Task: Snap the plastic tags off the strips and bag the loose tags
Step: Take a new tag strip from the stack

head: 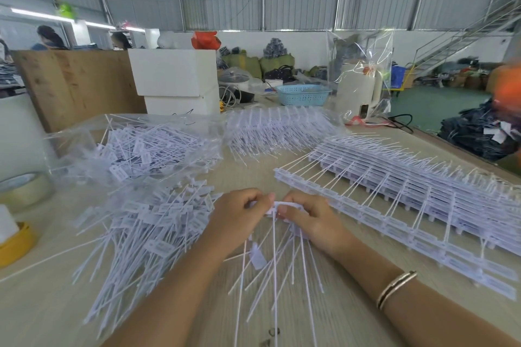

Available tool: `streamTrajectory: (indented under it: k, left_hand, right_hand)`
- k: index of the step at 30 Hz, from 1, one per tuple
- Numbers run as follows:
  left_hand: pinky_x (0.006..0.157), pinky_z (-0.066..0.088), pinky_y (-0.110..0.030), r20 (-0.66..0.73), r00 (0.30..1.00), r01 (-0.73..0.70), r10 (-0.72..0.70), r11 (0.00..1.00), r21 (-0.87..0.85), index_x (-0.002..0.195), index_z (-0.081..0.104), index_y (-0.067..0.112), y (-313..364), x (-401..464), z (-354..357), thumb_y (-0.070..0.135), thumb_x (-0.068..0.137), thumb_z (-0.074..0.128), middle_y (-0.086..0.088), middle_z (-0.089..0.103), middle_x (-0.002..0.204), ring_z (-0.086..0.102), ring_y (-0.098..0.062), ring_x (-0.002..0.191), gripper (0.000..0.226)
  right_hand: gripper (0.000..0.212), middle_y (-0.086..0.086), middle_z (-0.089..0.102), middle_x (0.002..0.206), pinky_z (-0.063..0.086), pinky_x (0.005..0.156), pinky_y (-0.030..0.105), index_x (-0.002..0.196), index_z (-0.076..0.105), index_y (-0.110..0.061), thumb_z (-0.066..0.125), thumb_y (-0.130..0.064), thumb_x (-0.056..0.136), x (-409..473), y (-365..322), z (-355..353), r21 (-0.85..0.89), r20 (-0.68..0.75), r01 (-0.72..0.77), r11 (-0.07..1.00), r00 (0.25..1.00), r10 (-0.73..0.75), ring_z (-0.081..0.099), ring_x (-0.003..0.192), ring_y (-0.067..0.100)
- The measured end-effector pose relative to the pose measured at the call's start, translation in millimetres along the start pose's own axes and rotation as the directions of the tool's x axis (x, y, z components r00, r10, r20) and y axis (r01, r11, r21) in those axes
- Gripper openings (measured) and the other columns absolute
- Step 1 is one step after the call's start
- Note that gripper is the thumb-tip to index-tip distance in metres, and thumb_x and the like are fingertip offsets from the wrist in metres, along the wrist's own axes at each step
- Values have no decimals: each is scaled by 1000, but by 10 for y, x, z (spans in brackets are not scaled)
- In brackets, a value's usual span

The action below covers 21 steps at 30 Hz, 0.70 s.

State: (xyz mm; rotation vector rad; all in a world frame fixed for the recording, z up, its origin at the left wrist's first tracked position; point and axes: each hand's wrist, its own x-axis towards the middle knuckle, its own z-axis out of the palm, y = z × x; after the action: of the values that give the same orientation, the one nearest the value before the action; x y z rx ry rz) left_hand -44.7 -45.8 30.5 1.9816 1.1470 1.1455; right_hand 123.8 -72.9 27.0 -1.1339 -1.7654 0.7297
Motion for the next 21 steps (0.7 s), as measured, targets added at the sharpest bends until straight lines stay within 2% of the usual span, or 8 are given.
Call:
streamTrajectory:
  k: [2,4,8,11,14,17,19,21]
  left_hand:
    - [55,25,-27,38,999,30,-29,999,-19,52,46,18,7,6,-5,40,90,59,8,29,51,31,-9,50,45]
    - [54,24,-26,43,997,70,-67,995,-65,54,46,17,16,26,-8,31,93,56,7,29,52,31,-8,50,43]
    - [62,34,-25,25,985,173,-172,959,-223,58,56,20,41,30,26,32,93,54,0,46,62,45,-10,59,38]
    - [57,40,-19,36,952,297,-304,886,-356,51,62,24,67,50,36,36,94,52,6,52,56,49,-7,54,46]
    - [54,32,-26,-21,918,322,-395,777,-542,49,55,21,64,115,-74,36,96,48,4,46,51,39,-13,50,50]
    - [49,30,-21,-149,933,224,-327,855,-468,71,54,10,50,108,-132,31,96,48,4,45,52,38,-10,47,34]
    - [43,28,-15,-149,946,185,-287,859,-477,63,51,12,53,93,-114,22,95,46,8,43,47,36,-4,42,34]
    - [41,27,-13,-116,967,155,-226,885,-439,53,50,17,51,92,-89,9,91,43,10,43,46,35,-2,41,39]
  right_hand:
    - [17,21,59,77,36,69,28,85,68,3,60,-11,91,-16,-34,19,-9,3,64,998,998,-64,52,66,13]
    - [14,10,57,71,33,67,27,85,69,1,61,-9,91,-9,-36,43,-25,-24,116,993,993,-117,47,61,4]
    - [12,-15,57,70,34,80,46,88,71,-12,60,-13,92,14,-9,77,-158,-118,182,970,972,-202,52,69,1]
    - [15,-20,60,75,32,85,47,83,65,-32,56,-23,92,4,-40,101,-173,-206,219,960,945,-253,56,78,7]
    - [17,-11,61,74,38,87,57,76,60,-33,51,-32,91,11,-30,56,-14,-320,202,979,927,-196,57,82,25]
    - [29,3,57,70,40,83,51,73,59,-14,49,-36,90,30,28,-4,55,-290,167,984,946,-144,55,76,21]
    - [29,16,52,73,38,78,42,74,55,-5,53,-27,92,46,61,-25,62,-266,103,993,961,-83,49,72,19]
    - [21,13,54,76,36,84,40,76,54,-10,55,-19,95,69,105,-28,15,-239,24,1000,971,-20,49,76,15]
